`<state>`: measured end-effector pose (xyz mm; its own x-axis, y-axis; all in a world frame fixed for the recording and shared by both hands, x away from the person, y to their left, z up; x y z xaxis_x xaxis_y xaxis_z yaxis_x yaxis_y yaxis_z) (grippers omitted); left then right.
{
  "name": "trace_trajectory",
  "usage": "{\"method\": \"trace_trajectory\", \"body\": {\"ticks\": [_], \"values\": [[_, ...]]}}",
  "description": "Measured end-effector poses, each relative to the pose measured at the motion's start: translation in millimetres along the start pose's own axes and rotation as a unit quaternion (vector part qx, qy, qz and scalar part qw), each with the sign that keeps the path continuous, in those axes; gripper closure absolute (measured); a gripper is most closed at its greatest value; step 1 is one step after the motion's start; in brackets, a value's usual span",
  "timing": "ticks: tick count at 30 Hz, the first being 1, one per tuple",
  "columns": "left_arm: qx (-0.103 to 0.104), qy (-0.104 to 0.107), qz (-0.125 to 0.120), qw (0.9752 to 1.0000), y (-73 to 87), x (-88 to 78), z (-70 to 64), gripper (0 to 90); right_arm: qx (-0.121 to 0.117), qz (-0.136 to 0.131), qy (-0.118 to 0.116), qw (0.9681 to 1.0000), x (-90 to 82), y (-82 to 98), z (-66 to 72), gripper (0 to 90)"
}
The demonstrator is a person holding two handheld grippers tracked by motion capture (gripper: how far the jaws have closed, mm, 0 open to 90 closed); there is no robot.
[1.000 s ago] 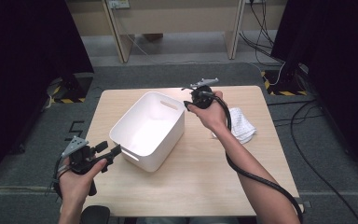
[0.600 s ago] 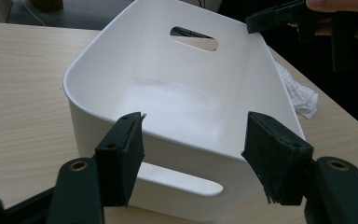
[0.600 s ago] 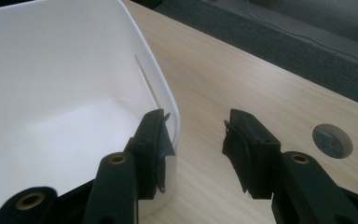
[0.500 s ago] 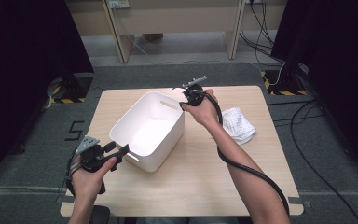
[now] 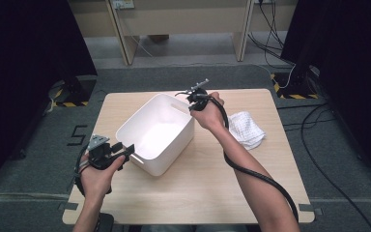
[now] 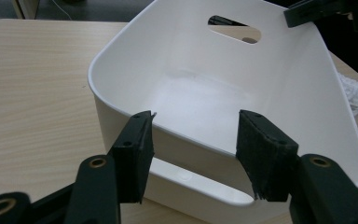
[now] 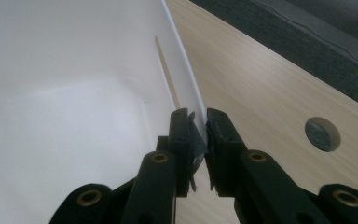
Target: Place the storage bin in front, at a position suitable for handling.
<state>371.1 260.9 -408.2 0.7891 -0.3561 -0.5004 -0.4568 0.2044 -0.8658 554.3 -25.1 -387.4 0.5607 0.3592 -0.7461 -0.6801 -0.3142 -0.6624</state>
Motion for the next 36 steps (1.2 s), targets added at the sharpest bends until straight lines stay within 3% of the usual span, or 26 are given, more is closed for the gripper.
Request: {"method": "trace_trajectory", "body": {"ticks": [4,7,12,19,26,28,31,36], "values": [[0.002,0.008,0.009,0.9999,-6.1,9.0,5.1,48.4,0.009,0.000,0.011,0.9999,-10.2,9.6,-6.1,80.6],[0.010,0.011,0.018,0.9997,-12.1,17.7,7.3,50.4,0.029,0.002,0.012,0.9995,-20.6,19.6,-10.8,79.2],[0.013,0.020,0.031,0.9992,-20.5,33.9,10.6,50.7,0.041,0.007,0.008,0.9991,-40.1,36.0,-21.2,77.4],[0.016,0.042,0.049,0.9978,-32.1,62.9,17.6,52.5,0.035,0.010,0.000,0.9993,-66.8,59.7,-29.4,74.8],[0.070,0.037,0.081,0.9935,-56.4,93.0,26.3,60.8,0.027,0.010,-0.001,0.9996,-81.4,72.6,-26.7,73.6],[0.074,0.039,0.089,0.9925,-62.2,104.1,28.2,63.3,0.021,0.017,-0.002,0.9996,-87.4,75.2,-25.7,74.2],[0.083,0.035,0.098,0.9911,-66.4,114.8,27.0,65.1,0.032,0.013,-0.015,0.9993,-92.4,80.6,-26.8,73.2],[0.066,0.042,0.086,0.9932,-67.2,108.0,23.4,61.7,0.058,0.006,-0.023,0.9980,-95.1,81.9,-32.1,69.6]]}}
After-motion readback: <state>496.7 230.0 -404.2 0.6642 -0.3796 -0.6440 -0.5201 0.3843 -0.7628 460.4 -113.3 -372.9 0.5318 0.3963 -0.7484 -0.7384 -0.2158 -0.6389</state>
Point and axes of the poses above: each handheld gripper's, and its own axes: x roughly forward along the jaws, y roughly out of its underside, z roughly to its left, the point moved 2 cm from there along x, roughly forward along the jaws, and after that the axes turned 14 degrees about x, right-handed, at the moved point
